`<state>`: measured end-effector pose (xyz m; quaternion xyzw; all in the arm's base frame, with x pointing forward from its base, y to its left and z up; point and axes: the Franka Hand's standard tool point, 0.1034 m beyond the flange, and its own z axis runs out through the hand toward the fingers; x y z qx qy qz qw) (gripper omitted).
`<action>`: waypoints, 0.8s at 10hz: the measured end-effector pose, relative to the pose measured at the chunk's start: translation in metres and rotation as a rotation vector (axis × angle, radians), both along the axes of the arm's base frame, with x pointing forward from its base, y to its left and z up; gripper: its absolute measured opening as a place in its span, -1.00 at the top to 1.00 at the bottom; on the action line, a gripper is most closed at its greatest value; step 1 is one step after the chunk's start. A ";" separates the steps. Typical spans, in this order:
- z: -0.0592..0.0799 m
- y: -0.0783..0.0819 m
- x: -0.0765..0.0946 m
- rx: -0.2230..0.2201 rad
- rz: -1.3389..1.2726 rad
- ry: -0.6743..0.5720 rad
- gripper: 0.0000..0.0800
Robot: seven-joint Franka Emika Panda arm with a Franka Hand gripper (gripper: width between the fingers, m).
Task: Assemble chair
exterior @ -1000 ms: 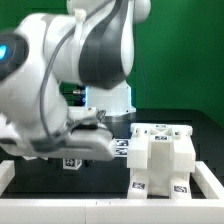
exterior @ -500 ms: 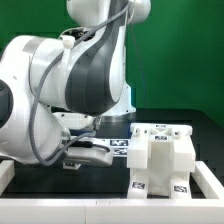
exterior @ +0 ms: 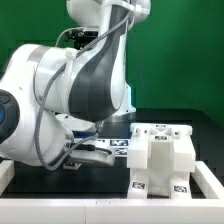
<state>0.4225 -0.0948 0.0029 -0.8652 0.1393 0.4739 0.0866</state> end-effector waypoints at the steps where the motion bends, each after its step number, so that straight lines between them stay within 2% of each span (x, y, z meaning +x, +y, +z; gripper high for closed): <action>1: 0.000 0.000 0.000 0.000 0.000 0.000 0.06; 2: 0.000 0.000 0.000 0.000 -0.001 0.000 0.31; 4: 0.001 -0.001 0.003 -0.004 0.005 -0.019 0.31; 5: 0.007 0.000 0.012 -0.020 0.013 -0.093 0.31; 6: 0.017 0.001 0.013 -0.009 0.024 -0.149 0.31; 7: 0.025 -0.001 0.018 -0.014 0.041 -0.257 0.31; 8: 0.025 -0.005 0.020 -0.045 0.061 -0.412 0.31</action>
Offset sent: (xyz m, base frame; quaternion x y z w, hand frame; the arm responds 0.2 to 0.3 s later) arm 0.0000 0.0000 0.0000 0.0000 0.0000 0.0000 1.0000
